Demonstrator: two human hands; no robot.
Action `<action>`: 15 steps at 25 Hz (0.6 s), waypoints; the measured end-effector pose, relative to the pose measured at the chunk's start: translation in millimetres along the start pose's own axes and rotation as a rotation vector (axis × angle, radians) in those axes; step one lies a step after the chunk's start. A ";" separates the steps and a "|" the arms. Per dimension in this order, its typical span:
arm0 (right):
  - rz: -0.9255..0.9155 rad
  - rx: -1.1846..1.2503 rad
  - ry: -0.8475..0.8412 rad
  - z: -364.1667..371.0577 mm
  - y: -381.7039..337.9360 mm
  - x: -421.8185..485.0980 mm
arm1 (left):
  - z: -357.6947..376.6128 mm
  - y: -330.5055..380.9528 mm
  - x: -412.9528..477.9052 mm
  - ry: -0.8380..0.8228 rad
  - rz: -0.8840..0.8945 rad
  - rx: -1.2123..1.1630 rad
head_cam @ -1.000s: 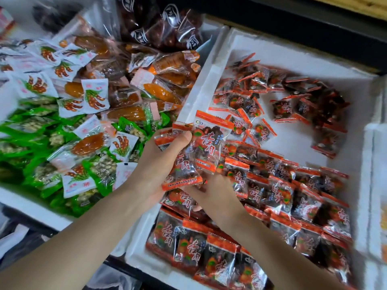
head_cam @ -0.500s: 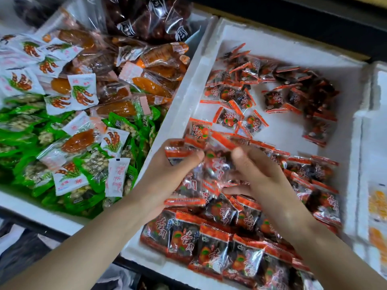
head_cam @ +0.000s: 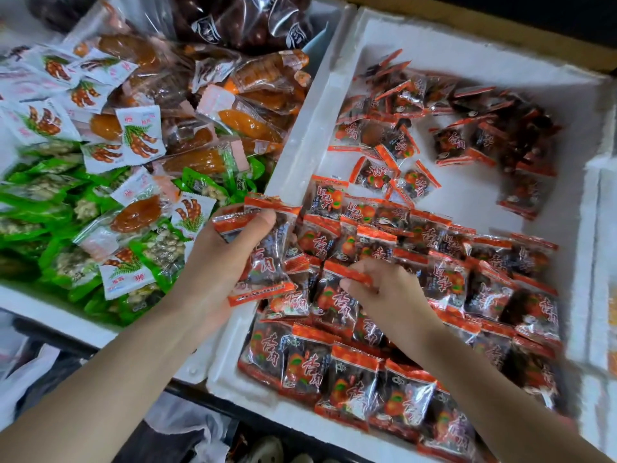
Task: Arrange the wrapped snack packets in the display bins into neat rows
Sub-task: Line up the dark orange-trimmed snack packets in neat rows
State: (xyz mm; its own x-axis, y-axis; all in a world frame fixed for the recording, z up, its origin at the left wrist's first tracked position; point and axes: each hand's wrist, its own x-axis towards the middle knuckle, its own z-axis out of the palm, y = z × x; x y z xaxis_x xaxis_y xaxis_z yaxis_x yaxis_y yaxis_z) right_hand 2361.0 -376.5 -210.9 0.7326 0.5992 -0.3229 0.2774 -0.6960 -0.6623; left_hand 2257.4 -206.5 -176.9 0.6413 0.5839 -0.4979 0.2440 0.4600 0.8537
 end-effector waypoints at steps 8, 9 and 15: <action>-0.223 -0.153 0.231 -3.6 6.6 -0.9 | 11.4 -8.7 -3.0 -0.066 -0.001 0.032; -0.218 -0.034 0.246 -7.4 4.9 -3.3 | 11.9 -9.1 -2.8 -0.076 -0.001 0.037; -0.106 0.505 -0.090 -32.8 -19.5 -28.2 | 36.1 -16.6 -15.2 -0.258 0.114 0.252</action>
State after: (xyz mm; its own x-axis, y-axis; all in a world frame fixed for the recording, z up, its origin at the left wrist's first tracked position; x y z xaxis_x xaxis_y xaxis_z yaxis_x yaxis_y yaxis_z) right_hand 2355.3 -392.8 -166.8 0.6540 0.7033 -0.2787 -0.0033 -0.3657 -0.9307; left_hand 2269.9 -247.1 -178.0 0.8288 0.4197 -0.3701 0.3110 0.2045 0.9282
